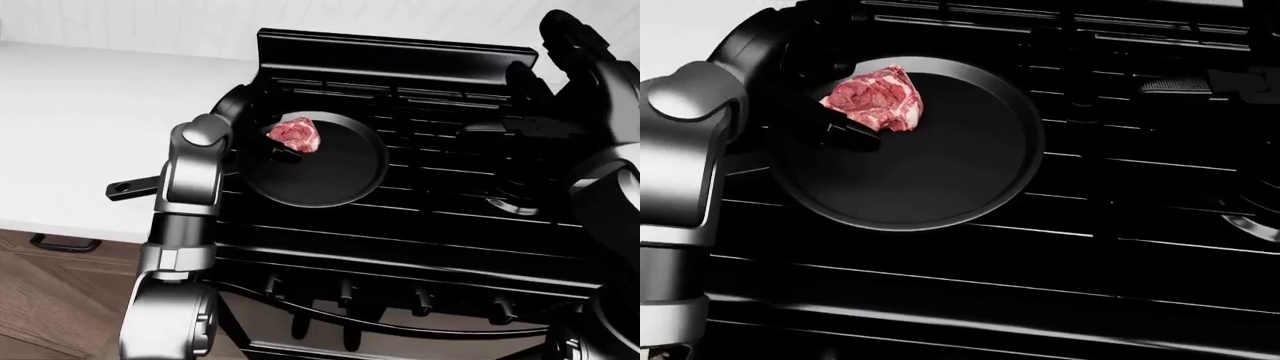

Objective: Pick the steak from the pan and place it on the plate.

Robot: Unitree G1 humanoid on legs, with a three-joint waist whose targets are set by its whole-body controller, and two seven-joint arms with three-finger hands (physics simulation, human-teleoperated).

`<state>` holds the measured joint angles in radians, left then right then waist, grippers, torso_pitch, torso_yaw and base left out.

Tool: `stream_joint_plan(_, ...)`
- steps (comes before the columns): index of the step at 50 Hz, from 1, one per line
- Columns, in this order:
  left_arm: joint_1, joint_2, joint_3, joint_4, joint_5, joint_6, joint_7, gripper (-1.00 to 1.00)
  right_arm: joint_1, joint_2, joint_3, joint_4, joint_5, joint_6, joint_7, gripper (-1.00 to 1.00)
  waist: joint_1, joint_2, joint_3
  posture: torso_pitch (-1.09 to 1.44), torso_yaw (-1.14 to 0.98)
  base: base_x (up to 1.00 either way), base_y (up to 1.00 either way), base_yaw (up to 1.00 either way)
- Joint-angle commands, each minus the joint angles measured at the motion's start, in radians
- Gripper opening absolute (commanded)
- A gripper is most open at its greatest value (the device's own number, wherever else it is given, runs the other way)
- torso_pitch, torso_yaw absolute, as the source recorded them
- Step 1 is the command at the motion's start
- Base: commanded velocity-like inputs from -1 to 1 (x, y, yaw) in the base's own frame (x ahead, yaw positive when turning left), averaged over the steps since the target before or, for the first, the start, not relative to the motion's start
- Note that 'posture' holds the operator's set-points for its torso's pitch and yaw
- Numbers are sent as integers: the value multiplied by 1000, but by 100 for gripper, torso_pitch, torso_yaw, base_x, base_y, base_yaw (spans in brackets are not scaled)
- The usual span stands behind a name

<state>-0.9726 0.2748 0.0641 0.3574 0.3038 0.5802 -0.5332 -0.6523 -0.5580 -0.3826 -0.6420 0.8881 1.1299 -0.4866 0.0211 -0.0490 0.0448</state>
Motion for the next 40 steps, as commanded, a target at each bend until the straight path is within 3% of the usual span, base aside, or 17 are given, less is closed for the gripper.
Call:
stream_joint_plan(1,-44,8,8,-27,1,-31,7,58,-28,-16,-16,-15,-1,-28,-2,100,0,-1,-27,0,0,0,0,0)
stream_joint_plan(40,-20,-12,-1,-2,44,-87,3,46,-38,-39,-18,-10,45,-38,-30,100,1,-4,-27,0,0,0,0,0)
